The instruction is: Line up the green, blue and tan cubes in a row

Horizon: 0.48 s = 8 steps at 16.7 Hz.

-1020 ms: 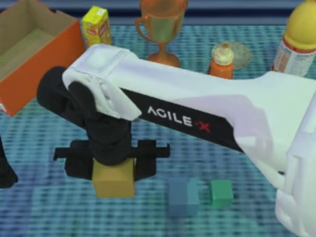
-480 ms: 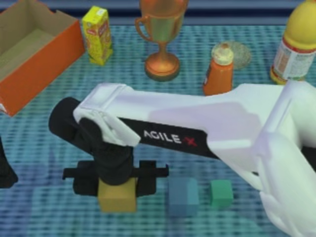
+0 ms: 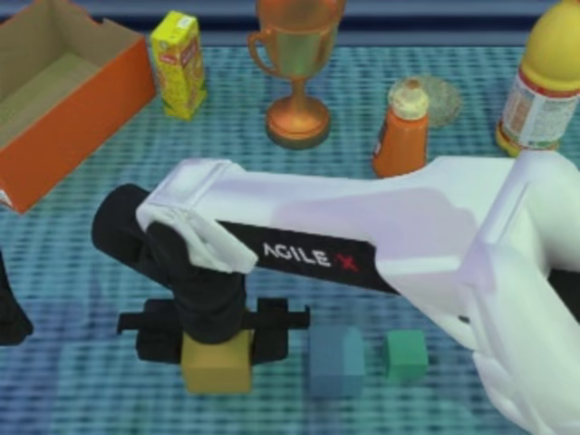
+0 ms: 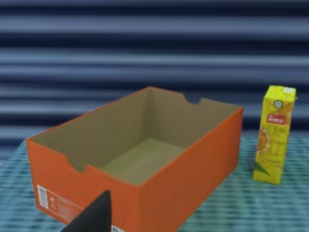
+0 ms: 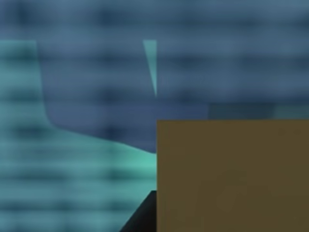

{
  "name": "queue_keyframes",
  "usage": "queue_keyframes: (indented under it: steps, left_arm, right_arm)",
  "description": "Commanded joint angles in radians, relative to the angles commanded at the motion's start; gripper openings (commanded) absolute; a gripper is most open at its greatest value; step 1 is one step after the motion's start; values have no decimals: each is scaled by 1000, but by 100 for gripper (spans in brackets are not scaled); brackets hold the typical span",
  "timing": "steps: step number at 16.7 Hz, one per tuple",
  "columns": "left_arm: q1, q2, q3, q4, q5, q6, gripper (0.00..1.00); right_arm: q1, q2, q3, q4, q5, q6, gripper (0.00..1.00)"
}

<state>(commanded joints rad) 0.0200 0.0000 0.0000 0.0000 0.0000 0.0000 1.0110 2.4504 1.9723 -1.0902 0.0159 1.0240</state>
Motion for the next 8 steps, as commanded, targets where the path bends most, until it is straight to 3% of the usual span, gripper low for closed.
queue_keyframes:
  steps: [8]
  left_arm:
    - [0,0,0,0,0,0,100]
  right_arm:
    - [0,0,0,0,0,0,83]
